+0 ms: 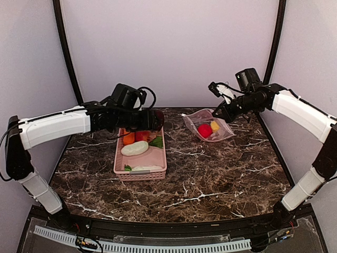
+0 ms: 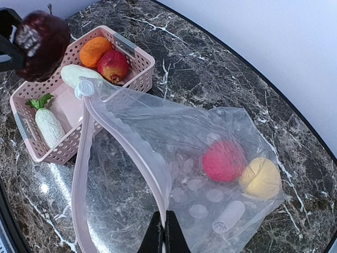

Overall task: Place the food in the zip-top bag and seal the zipper
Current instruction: Pick up the fake vegetable from the bin, then place the fake vegetable in the zipper food storage bag.

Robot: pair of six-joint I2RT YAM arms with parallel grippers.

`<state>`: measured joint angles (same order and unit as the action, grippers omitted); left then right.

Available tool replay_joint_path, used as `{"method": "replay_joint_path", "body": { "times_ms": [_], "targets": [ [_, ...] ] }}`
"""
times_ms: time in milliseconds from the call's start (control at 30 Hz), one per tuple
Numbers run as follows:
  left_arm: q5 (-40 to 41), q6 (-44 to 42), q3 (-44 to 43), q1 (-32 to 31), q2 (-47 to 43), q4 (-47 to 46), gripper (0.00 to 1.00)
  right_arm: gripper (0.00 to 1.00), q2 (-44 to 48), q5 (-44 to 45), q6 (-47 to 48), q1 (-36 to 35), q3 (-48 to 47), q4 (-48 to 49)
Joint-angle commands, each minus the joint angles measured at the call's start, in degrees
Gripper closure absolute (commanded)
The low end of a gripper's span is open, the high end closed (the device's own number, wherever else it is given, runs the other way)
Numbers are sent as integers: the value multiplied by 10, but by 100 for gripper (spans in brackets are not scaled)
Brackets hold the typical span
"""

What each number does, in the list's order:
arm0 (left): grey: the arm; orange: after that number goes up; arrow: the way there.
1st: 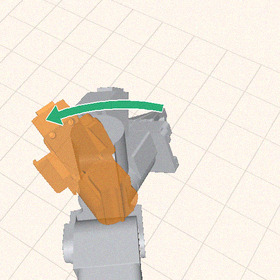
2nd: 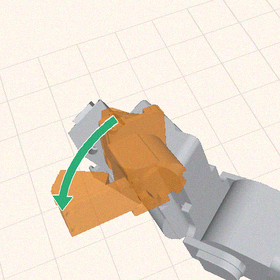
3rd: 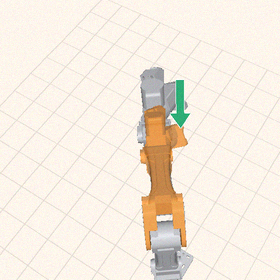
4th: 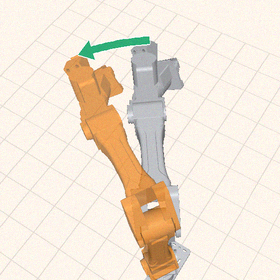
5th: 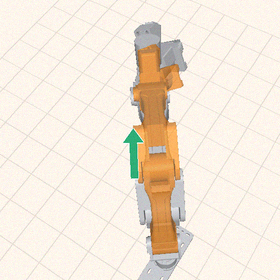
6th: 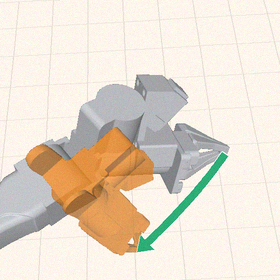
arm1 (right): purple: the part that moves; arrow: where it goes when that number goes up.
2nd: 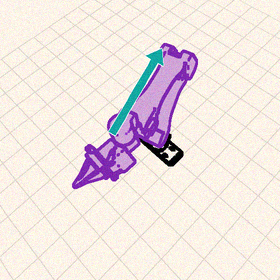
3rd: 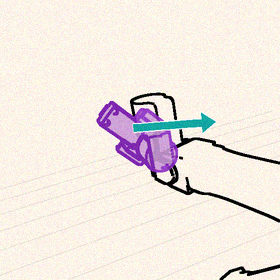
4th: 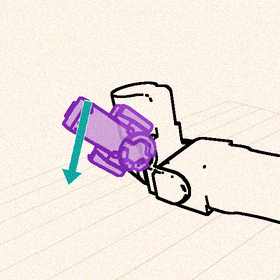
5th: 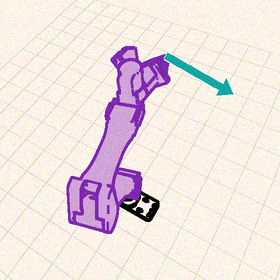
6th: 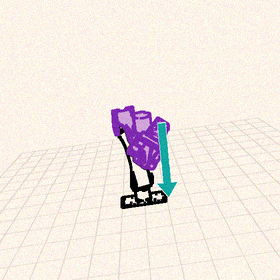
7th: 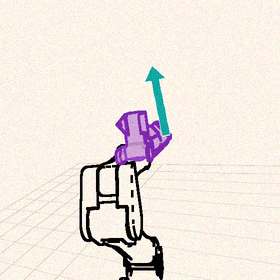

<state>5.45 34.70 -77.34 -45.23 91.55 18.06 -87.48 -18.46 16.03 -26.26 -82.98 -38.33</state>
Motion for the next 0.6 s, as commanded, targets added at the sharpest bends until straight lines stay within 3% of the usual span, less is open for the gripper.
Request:
{"method": "replay_joint_path", "body": {
  "times_ms": [0,133,333,567],
  "targets": [
    [-34,-68,-22,-38,-26,-120,52,100,2,-15,4,-5,-34,-11],
    [-48,-127,-46,-77,-7,-186,52,100,-6,-21,2,-4,-50,-22],
    [-87,-127,-77,-113,51,-264,52,100,-14,-19,3,-5,-57,-32],
    [-51,-112,-200,-129,143,-195,53,100,-21,-30,-14,-5,-76,-45]
  ]
}}
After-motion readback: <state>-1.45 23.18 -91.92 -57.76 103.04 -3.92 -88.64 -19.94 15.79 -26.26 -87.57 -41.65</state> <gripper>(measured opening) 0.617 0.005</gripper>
